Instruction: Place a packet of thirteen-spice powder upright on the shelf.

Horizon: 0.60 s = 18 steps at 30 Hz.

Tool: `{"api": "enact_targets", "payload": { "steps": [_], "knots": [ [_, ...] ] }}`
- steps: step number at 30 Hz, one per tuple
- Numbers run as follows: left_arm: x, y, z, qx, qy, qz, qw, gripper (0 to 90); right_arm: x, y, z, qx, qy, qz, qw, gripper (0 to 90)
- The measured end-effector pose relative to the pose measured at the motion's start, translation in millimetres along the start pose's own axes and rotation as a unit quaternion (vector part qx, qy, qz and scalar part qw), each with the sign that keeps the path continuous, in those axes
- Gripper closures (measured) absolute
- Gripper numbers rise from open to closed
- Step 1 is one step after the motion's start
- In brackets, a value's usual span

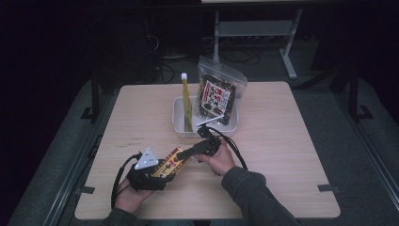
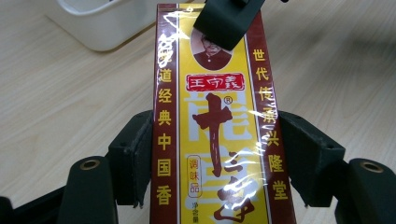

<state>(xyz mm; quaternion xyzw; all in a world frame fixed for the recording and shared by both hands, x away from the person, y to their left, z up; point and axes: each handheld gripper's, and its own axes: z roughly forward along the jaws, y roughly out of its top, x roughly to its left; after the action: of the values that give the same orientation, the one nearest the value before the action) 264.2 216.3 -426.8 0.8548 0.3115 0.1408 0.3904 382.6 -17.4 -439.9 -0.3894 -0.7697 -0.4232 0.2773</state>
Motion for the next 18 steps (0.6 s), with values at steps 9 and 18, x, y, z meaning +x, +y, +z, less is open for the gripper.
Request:
{"api": "enact_targets", "payload": {
  "steps": [9, 18],
  "knots": [
    [2.8, -2.6, 2.4, 0.006, -0.004, -0.001, 1.0000, 31.8, 4.0, 4.7, -4.4, 0.002, 0.010, 0.035, 0.9993, 62.3],
    [4.8, -3.7, 4.3, 0.005, 0.008, -0.002, 1.0000, 31.4, 16.5, 11.3, -4.0, -0.003, -0.009, 0.053, 0.9986, 67.9]
  ]
}}
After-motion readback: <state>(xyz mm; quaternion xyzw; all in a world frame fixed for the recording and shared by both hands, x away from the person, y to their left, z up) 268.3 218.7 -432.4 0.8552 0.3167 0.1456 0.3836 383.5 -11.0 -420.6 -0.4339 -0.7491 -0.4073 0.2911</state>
